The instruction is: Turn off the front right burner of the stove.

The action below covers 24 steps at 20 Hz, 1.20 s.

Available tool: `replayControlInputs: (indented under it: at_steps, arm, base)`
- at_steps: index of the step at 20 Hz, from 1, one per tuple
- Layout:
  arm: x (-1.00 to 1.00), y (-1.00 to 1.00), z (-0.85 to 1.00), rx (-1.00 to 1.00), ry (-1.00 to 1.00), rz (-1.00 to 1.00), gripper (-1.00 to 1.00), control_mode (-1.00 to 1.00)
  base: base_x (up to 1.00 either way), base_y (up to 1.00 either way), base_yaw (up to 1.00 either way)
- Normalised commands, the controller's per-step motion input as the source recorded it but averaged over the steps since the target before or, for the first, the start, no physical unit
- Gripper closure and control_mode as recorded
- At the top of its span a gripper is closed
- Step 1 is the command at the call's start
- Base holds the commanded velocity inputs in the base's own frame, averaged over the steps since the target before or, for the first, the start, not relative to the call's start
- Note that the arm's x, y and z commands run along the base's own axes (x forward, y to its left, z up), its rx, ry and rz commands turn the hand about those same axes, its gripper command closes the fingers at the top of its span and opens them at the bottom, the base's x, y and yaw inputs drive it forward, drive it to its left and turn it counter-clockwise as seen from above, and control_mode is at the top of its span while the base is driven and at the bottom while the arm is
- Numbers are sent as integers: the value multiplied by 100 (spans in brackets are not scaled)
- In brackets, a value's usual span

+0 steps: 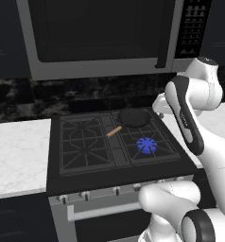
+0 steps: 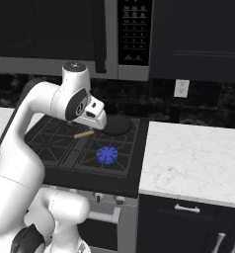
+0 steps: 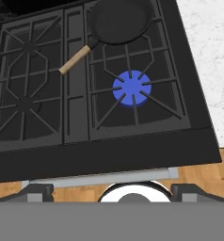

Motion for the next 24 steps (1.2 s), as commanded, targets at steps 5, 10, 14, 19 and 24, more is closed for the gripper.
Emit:
replayControlInputs:
  at_steps: [5,10,14,19,24]
  arm:
    - [0,0,0,0,0,0,-100,-100]
    - [-15,5,0,0,-1,0,-100,-100]
    - [-6,2,0,0,0,0,-100,-100]
    - [0,0,0,0,0,0,-100,-100]
    - [0,0,0,0,0,0,-100,100]
  base:
    - [0,0,0]
    - [0,0,0]
    - [0,0,0]
    - [0,0,0]
    - [-34,10,0]
